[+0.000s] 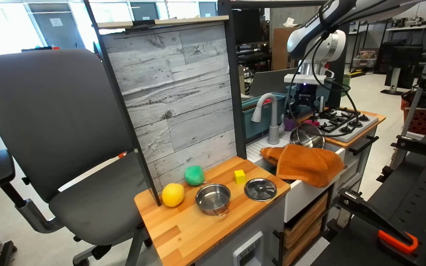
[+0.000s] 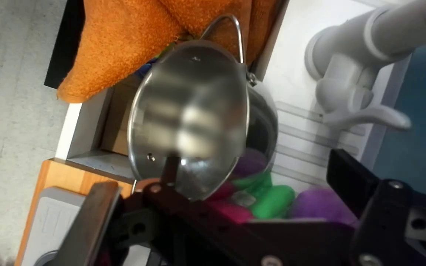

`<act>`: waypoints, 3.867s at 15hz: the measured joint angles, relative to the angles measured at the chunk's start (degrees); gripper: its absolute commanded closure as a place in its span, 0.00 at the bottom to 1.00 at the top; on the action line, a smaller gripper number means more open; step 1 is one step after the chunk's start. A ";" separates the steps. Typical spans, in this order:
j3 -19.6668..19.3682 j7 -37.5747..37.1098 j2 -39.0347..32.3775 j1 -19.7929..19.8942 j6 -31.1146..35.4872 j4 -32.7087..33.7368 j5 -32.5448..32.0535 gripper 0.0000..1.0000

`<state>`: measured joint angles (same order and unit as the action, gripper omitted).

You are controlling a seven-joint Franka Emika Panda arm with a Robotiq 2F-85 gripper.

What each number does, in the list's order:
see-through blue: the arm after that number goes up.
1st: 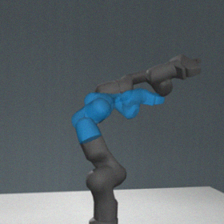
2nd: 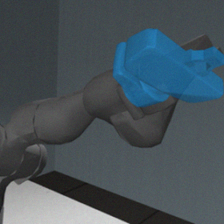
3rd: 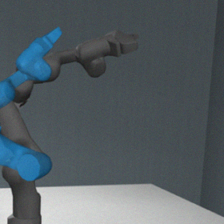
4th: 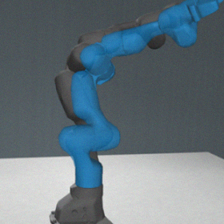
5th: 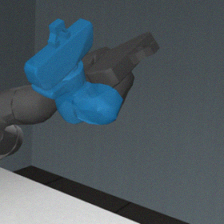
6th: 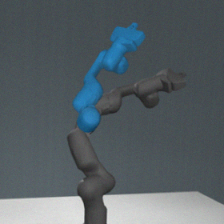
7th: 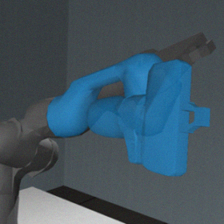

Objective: Pick up the pot and put it on the stove

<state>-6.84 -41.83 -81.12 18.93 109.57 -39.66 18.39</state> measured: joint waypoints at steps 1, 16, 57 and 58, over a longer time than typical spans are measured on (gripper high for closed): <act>-0.29 -2.89 -0.90 -0.19 0.66 0.63 -1.02 0.00; -1.08 -22.24 -3.77 -1.93 3.85 3.42 -5.91 0.99; 3.68 -60.68 -3.75 9.00 8.42 12.65 -2.17 0.98; 3.83 -61.69 -3.74 9.52 9.65 13.31 -2.17 0.98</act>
<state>-3.01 -103.52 -84.86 28.45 119.22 -26.36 16.22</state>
